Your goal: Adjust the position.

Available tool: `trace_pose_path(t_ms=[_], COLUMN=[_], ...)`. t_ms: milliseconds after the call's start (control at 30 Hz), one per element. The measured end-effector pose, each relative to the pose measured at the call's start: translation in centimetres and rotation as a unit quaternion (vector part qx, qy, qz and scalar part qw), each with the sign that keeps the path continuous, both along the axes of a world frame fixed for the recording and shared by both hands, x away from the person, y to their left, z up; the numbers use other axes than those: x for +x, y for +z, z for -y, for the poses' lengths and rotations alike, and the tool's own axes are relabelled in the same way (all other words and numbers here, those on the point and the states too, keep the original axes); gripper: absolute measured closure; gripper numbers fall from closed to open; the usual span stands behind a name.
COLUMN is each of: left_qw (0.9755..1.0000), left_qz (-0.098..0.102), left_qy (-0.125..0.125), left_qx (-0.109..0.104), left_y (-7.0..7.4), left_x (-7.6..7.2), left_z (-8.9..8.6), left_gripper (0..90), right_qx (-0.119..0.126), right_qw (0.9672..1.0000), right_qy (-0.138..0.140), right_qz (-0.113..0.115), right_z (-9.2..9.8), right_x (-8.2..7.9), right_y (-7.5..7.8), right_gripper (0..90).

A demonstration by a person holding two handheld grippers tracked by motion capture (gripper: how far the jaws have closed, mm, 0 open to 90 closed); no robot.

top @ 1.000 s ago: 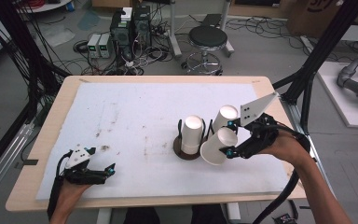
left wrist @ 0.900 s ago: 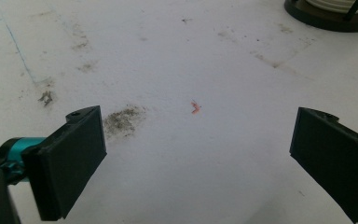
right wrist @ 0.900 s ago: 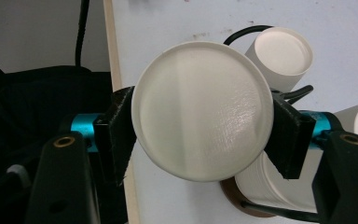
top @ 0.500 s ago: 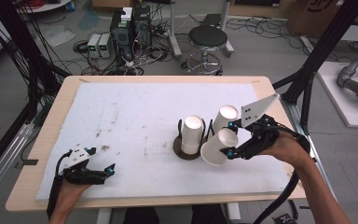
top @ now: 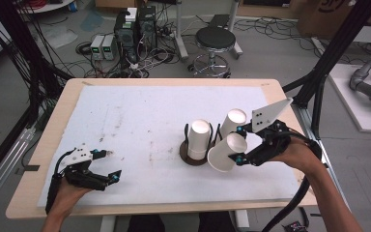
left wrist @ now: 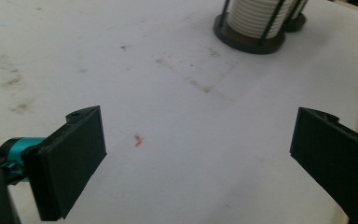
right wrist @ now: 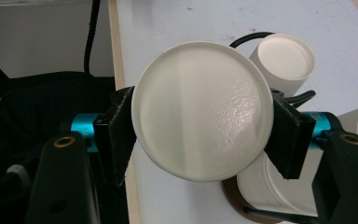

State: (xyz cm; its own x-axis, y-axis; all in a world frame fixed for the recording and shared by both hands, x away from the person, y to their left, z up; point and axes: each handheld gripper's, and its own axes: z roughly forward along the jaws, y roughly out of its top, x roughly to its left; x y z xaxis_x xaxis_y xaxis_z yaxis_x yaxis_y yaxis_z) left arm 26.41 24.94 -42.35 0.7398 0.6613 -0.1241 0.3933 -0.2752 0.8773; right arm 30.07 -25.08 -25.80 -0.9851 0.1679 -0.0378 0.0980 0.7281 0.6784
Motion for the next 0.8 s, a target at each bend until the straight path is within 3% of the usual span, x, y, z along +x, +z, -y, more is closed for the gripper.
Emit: trace_pose_path(t_ms=[67,167,533,800], left_qw=[0.9993,0.9983,0.9949,0.9929], left_qz=[-0.019,-0.028,-0.031,-0.016], left_qy=[-0.031,-0.049,-0.095,-0.117], left_qx=[0.006,0.013,-0.014,-0.019], left_y=[0.5,0.8,2.7,4.0], left_x=[0.3,0.5,0.8,0.9], left_z=[0.2,0.5,1.4,3.0], left_gripper=[3.2,3.2,3.2,3.2], right_qx=[0.004,0.004,0.018,0.045], right_qw=[1.0000,1.0000,0.9998,0.9989], right_qy=[0.003,0.002,0.005,0.008], right_qz=[-0.001,-0.005,-0.007,-0.012], right_z=[0.0,-0.1,-0.4,-0.4], right_x=[0.1,0.2,0.2,-0.1], right_y=[0.0,-0.2,-0.7,-1.7], right_gripper=[34.3,34.3,34.3,34.2])
